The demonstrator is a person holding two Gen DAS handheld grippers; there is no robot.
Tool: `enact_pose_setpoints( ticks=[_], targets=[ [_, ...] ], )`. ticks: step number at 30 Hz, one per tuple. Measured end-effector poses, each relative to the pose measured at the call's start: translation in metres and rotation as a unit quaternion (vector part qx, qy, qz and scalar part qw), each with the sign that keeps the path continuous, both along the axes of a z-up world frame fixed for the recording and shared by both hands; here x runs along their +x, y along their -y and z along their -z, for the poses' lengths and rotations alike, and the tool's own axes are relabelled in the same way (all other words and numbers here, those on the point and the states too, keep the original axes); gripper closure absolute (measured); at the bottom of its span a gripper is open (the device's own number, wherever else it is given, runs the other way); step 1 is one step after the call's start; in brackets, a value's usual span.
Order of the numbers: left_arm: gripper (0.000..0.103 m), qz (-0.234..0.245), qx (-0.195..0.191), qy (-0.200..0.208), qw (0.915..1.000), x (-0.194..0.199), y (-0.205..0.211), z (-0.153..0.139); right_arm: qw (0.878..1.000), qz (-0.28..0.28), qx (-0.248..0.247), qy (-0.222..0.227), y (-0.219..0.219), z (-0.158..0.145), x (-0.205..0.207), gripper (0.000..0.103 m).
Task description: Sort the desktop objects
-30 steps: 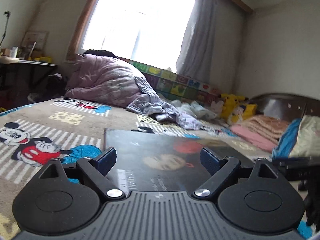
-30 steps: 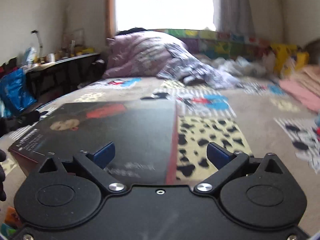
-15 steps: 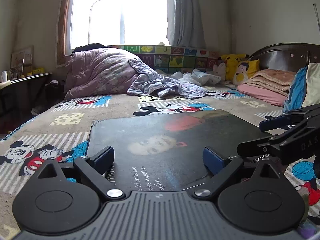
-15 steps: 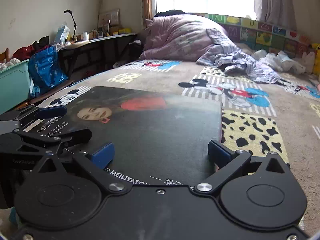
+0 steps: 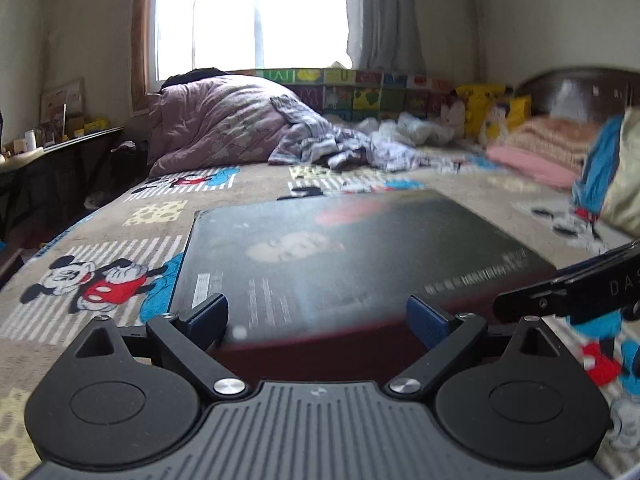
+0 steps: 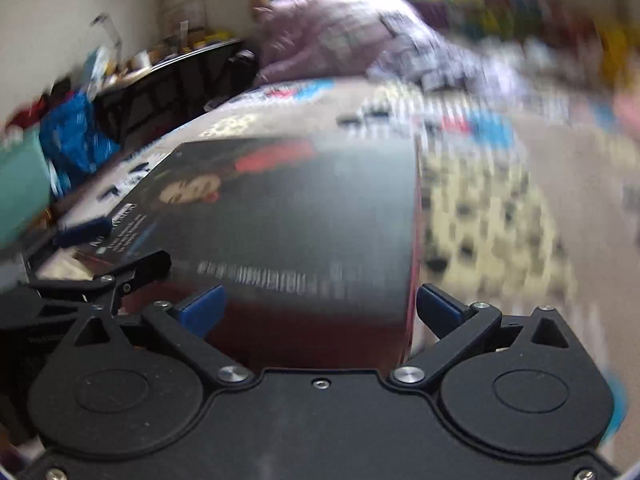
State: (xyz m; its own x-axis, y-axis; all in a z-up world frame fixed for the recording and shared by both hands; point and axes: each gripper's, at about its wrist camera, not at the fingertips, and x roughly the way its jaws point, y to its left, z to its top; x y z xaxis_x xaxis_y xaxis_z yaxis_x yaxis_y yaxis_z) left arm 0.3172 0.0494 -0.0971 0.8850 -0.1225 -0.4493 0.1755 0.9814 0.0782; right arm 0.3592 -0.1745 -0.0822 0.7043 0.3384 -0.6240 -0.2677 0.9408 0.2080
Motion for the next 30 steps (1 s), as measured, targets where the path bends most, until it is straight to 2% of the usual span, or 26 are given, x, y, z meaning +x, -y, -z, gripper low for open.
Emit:
enact_pose_setpoints(
  ticks=[2,5,7,11,17,25,30],
  targets=[
    [0.007,-0.014,0.011,-0.013,0.9998,-0.011,0.005,-0.001,1.0,0.016,-0.012,0.007,0.003,0.001,-0.017,0.001],
    [0.007,-0.035,-0.028,-0.026,0.9987,-0.03,0.007,-0.003,0.999,0.028,-0.015,0.019,0.008,-0.004,-0.045,0.001],
    [0.007,-0.037,-0.038,-0.03,0.9981,-0.043,0.013,-0.005,0.999,0.032,-0.005,0.023,0.01,-0.009,-0.064,0.001],
    [0.007,-0.059,-0.018,-0.028,0.9977,-0.076,0.027,-0.002,0.999,0.036,-0.004,0.034,0.014,-0.02,-0.098,0.001],
    [0.007,-0.078,-0.037,-0.049,0.9951,-0.115,0.035,0.006,0.998,0.044,-0.012,0.035,0.025,-0.028,-0.139,0.001],
    [0.007,-0.075,-0.019,-0.075,0.9941,-0.158,0.05,0.014,0.997,0.064,-0.016,0.029,0.044,-0.018,-0.186,0.001],
    [0.007,-0.081,0.012,-0.086,0.993,-0.181,0.062,0.018,0.998,0.055,-0.002,0.012,0.049,-0.007,-0.209,0.001]
  ],
)
